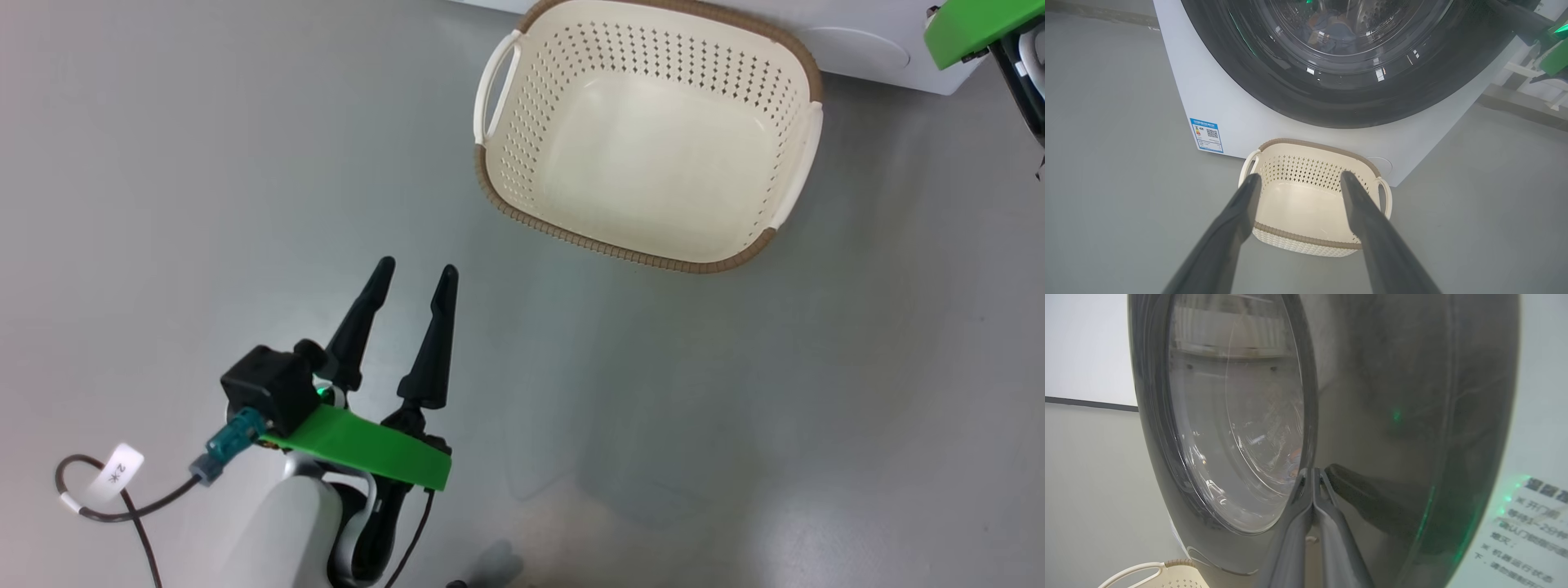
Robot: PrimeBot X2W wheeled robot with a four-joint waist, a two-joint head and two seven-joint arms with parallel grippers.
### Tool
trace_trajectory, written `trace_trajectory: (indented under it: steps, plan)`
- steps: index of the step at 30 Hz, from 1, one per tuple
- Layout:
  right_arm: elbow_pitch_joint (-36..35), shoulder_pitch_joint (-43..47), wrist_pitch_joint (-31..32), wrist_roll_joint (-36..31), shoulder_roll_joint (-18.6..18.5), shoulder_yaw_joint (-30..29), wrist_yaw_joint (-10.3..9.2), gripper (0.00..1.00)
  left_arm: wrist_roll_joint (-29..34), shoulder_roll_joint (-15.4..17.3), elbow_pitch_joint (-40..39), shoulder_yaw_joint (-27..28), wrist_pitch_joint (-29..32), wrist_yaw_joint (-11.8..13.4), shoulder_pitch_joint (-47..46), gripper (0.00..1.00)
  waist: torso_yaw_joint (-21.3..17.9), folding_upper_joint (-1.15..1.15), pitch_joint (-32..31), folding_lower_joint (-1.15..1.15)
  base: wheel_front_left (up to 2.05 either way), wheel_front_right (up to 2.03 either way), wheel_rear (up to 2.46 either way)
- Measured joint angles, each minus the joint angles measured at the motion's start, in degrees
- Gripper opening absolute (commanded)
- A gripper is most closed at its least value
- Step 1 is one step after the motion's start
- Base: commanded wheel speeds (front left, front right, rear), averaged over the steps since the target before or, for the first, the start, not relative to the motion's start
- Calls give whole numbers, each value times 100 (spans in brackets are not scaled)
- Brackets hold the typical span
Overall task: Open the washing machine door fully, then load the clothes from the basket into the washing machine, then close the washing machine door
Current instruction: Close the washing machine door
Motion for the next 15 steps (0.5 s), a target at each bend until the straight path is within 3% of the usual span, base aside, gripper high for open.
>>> trace_trajectory:
  steps: [15]
  plan:
    - [-71,80,-22,2,42,-83,-1,0,-59,0,46,22,0,0,-2,100,-47,0,-148,0,0,0,0]
